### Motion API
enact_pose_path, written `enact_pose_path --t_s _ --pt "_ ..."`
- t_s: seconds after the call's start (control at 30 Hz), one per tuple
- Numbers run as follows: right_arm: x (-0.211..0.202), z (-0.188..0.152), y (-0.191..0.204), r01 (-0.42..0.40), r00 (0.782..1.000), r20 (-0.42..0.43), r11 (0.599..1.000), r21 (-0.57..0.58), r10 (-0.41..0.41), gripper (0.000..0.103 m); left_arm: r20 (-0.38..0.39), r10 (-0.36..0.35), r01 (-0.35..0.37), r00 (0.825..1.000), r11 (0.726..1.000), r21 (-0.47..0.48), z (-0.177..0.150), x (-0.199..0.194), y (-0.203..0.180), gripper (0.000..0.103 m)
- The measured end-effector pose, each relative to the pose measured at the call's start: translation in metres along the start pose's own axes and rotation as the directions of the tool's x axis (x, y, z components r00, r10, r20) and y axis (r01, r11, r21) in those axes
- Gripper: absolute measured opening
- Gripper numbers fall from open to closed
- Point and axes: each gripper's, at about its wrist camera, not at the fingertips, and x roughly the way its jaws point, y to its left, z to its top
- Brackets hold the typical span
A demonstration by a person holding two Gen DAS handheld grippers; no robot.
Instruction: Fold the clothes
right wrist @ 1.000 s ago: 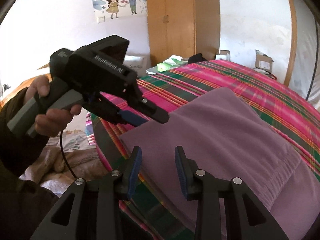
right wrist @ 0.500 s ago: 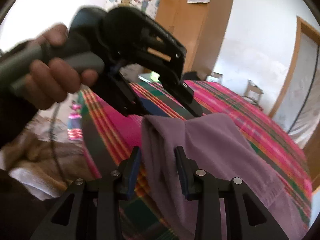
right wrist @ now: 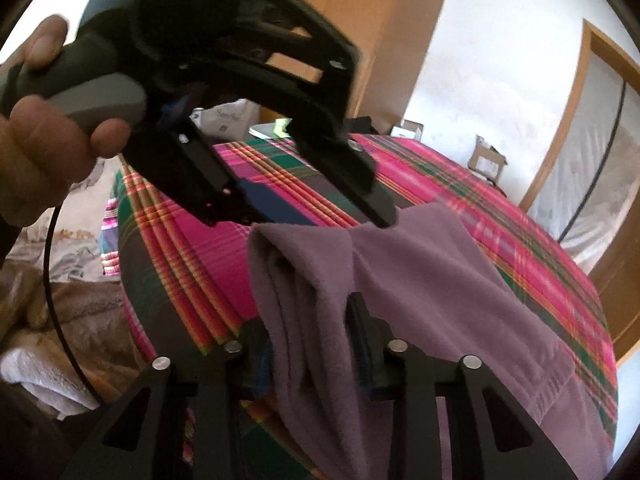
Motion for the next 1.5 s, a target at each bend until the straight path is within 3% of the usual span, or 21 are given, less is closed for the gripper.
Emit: enact_pose_path --t_s 0.1,0.3,0.43,0.73,0.9,0.97,1.07,1.3,1.5 --pt "-0.002 -0.001 -0.003 0.007 1.0 0.002 1.0 0.023 -0.008 0.013 0.008 0.008 -0.008 1.0 1.0 0.013 0.001 -0.003 0.001 0.04" --pt "-0.012 0.004 -0.004 0.022 0.999 0.033 0.998 0.055 -0.024 0.011 0.044 0.036 -0.037 0.998 0.999 0.008 0.014 -0.006 0.01 0.044" --pt "-0.029 0.007 -0.002 0.016 0.996 0.085 0.998 0.062 -0.021 0.011 0.013 0.032 -0.033 0.999 0.999 0.023 0.024 0.002 0.008 0.047" --pt "-0.044 0.006 -0.003 -0.016 0.995 0.098 0.996 0.089 0.007 0.011 -0.087 0.051 -0.044 0.995 0.996 0.077 0.062 0.043 -0.005 0.047" --pt "-0.044 0.008 -0.007 -0.029 0.995 0.099 0.995 0.098 0.019 0.011 -0.108 0.041 -0.033 0.993 0.997 0.073 0.076 0.051 -0.002 0.032" --pt "-0.043 0.008 -0.005 -0.032 0.995 0.095 0.995 0.097 0.023 0.011 -0.112 0.043 -0.033 0.993 0.995 0.091 0.08 0.054 -0.002 0.016" --pt "-0.024 0.014 -0.021 -0.035 0.996 0.087 0.994 0.1 0.026 0.011 -0.101 0.002 0.007 0.995 0.996 0.089 0.084 0.048 0.003 0.011" --pt "-0.017 0.019 -0.015 -0.039 0.997 0.073 0.996 0.086 0.033 0.011 -0.046 -0.032 0.038 0.998 0.991 0.127 0.081 0.03 0.003 0.009" --pt "-0.009 0.035 -0.01 -0.059 0.994 0.092 0.996 0.065 0.053 0.011 -0.01 -0.015 0.017 1.0 0.99 0.141 0.092 0.021 -0.002 0.009"
